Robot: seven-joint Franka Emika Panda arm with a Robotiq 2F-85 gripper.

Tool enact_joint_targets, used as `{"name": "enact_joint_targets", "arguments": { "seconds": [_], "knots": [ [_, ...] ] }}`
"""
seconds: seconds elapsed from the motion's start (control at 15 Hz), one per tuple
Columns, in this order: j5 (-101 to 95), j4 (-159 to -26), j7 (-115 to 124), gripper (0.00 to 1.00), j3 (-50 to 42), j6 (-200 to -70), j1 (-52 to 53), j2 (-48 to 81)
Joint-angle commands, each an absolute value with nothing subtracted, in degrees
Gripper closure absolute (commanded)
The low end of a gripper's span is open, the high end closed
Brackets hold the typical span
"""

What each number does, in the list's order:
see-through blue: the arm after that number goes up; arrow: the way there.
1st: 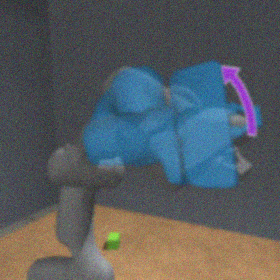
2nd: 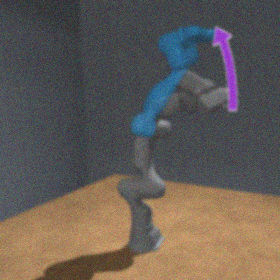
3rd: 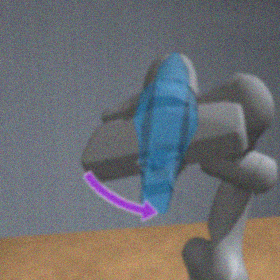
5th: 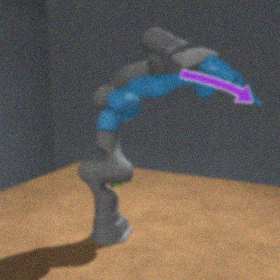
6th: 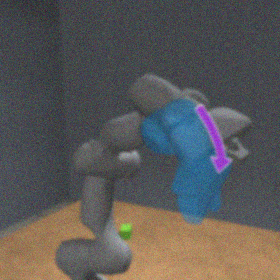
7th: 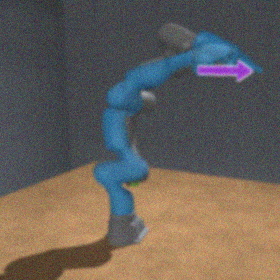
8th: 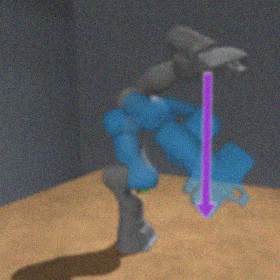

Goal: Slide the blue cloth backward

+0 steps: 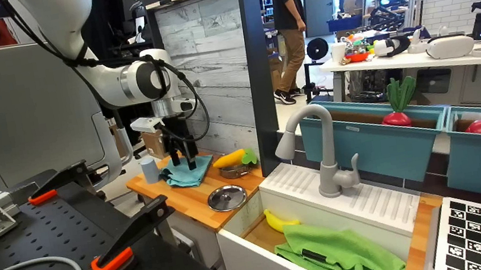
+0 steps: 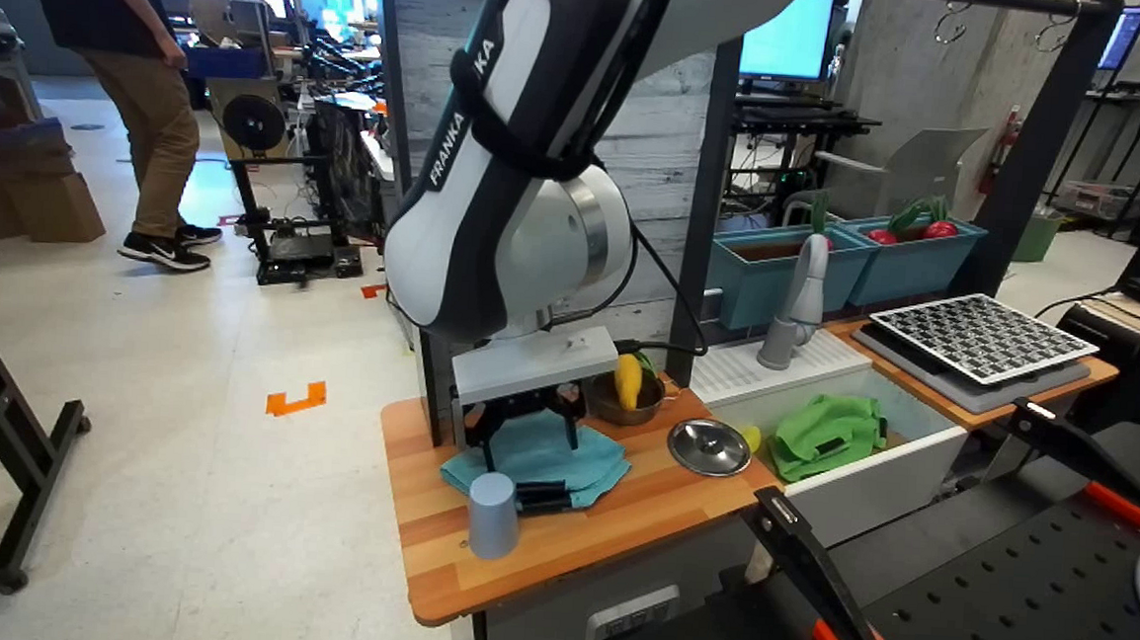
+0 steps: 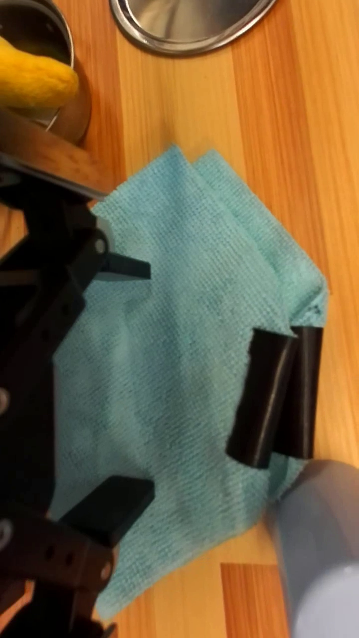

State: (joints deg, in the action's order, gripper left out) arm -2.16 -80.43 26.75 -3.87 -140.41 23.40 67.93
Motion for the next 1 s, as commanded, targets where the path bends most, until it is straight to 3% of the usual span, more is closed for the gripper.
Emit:
{"name": "enact_joint_targets", "arguments": {
  "seconds": [0.0,0.47,0.53,0.93],
  "knots": [
    [-4.29,-85.60,25.30,0.00,-4.13,-140.30,24.28,63.80],
    [-8.25,-100.82,24.02,0.00,-4.62,-142.70,24.52,50.93],
    [-7.42,-93.53,24.33,0.00,-3.72,-140.86,23.70,56.94],
    [-7.83,-98.72,24.40,0.00,-3.68,-141.25,23.59,52.34]
  ]
}}
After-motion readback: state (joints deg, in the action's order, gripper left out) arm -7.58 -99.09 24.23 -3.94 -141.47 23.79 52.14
